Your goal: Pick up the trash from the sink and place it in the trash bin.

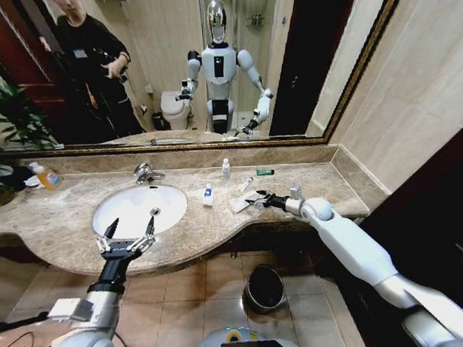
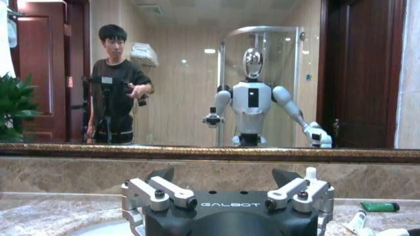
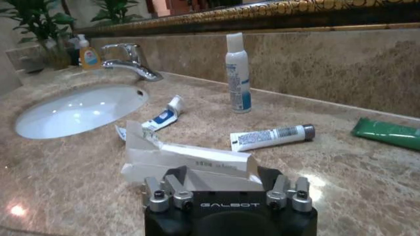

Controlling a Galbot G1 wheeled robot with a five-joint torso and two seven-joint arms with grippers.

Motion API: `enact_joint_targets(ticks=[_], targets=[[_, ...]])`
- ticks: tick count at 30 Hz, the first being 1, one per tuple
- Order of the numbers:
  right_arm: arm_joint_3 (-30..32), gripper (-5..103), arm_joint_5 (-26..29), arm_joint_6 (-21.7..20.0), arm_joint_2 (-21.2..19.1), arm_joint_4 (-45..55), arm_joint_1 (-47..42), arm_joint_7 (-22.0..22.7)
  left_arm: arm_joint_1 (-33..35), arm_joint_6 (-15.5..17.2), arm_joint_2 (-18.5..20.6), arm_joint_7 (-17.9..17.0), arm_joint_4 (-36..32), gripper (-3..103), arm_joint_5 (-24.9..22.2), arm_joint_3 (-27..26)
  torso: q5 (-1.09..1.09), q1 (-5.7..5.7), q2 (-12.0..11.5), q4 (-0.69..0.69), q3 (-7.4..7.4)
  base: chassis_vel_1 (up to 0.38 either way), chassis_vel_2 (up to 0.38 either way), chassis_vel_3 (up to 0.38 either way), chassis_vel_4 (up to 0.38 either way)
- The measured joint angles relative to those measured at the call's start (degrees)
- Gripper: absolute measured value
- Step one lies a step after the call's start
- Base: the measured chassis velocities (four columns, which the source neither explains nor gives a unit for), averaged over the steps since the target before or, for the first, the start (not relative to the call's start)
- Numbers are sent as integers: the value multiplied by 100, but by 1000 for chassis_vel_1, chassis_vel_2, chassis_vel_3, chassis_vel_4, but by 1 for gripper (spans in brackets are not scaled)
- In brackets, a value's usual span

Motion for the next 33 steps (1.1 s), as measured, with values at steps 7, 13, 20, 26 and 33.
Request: enact_joint_targets(ticks=[7,13,20,26,33], targets=[[68,50,-8,124,-9,-98,-43,-109,0,0,0,0,0,100,0,0,0,0,0,0,0,0,0,0,0],[126,35,-14,213,32,-207,-47,-88,0,0,0,0,0,100,0,0,0,0,0,0,0,0,0,0,0],[250,15,-7,273,5,-236,-145,-79,0,0,0,0,0,100,0,0,0,0,-1,0,0,0,0,0,0],[389,1,6,340,-59,-127,-378,-79,0,0,0,0,0,100,0,0,0,0,-1,0,0,0,0,0,0],[551,0,150,384,-146,195,-611,45,0,0,0,0,0,100,0,0,-1,0,-1,0,0,0,0,0,0]])
